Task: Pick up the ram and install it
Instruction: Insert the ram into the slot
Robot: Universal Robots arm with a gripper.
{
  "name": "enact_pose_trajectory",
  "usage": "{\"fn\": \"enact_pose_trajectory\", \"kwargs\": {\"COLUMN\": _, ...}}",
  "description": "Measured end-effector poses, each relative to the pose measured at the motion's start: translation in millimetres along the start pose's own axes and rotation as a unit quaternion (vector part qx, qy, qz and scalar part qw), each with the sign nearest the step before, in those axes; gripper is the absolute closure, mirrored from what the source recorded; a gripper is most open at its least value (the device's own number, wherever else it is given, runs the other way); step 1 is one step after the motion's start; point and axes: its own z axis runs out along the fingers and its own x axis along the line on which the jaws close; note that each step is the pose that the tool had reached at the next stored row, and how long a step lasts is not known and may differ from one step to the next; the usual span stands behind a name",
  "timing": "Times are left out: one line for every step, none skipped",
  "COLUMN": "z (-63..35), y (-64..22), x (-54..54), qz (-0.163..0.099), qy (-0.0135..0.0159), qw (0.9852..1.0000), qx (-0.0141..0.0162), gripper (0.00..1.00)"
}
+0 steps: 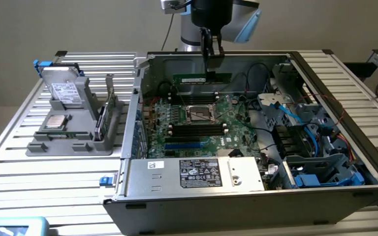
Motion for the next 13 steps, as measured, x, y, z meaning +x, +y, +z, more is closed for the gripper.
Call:
{"fn": "enact_pose_trajectory", "kwargs": {"z": 0.9, "y": 0.1, "x": 0.0, "qz": 0.000, "qy": 0.0010, "qw": 1.0000, "qx": 0.0007, "gripper": 0.86}}
{"fn": "enact_pose_trajectory", "kwargs": {"z": 1.6, "y": 0.1, "x": -0.1, "qz": 0.000, "qy": 0.0021, "qw": 1.0000, "qx": 0.0012, "gripper": 0.86}}
{"fn": "enact_pose_trajectory", "kwargs": {"z": 2.4, "y": 0.2, "x": -0.1, "qz": 0.000, "qy": 0.0033, "qw": 1.0000, "qx": 0.0018, "gripper": 0.86}}
{"fn": "enact_pose_trajectory", "kwargs": {"z": 3.1, "y": 0.2, "x": -0.2, "qz": 0.000, "qy": 0.0045, "qw": 1.0000, "qx": 0.0027, "gripper": 0.86}}
{"fn": "enact_pose_trajectory", "kwargs": {"z": 3.8, "y": 0.3, "x": -0.2, "qz": 0.000, "qy": 0.0058, "qw": 1.0000, "qx": 0.0038, "gripper": 0.86}}
{"fn": "enact_pose_trajectory", "kwargs": {"z": 4.4, "y": 0.3, "x": -0.2, "qz": 0.000, "qy": 0.0071, "qw": 1.0000, "qx": 0.0054, "gripper": 0.86}}
{"fn": "enact_pose_trajectory", "kwargs": {"z": 5.0, "y": 0.5, "x": -0.2, "qz": 0.000, "qy": 0.0084, "qw": 0.9999, "qx": 0.0071, "gripper": 0.86}}
{"fn": "enact_pose_trajectory", "kwargs": {"z": 5.5, "y": 1.0, "x": -0.3, "qz": 0.000, "qy": 0.0088, "qw": 0.9999, "qx": 0.0087, "gripper": 0.86}}
{"fn": "enact_pose_trajectory", "kwargs": {"z": 5.5, "y": 1.8, "x": -0.3, "qz": 0.000, "qy": 0.0089, "qw": 0.9999, "qx": 0.0096, "gripper": 0.86}}
{"fn": "enact_pose_trajectory", "kwargs": {"z": 5.6, "y": 2.2, "x": -0.4, "qz": 0.000, "qy": 0.0089, "qw": 0.9999, "qx": 0.0096, "gripper": 0.86}}
{"fn": "enact_pose_trajectory", "kwargs": {"z": 5.8, "y": 2.5, "x": -0.4, "qz": 0.000, "qy": 0.0089, "qw": 0.9999, "qx": 0.0096, "gripper": 0.86}}
{"fn": "enact_pose_trajectory", "kwargs": {"z": 6.6, "y": 2.5, "x": -0.4, "qz": 0.000, "qy": 0.0090, "qw": 0.9999, "qx": 0.0098, "gripper": 0.86}}
{"fn": "enact_pose_trajectory", "kwargs": {"z": 7.8, "y": 2.7, "x": -0.4, "qz": 0.000, "qy": 0.0101, "qw": 0.9999, "qx": 0.0097, "gripper": 0.86}}
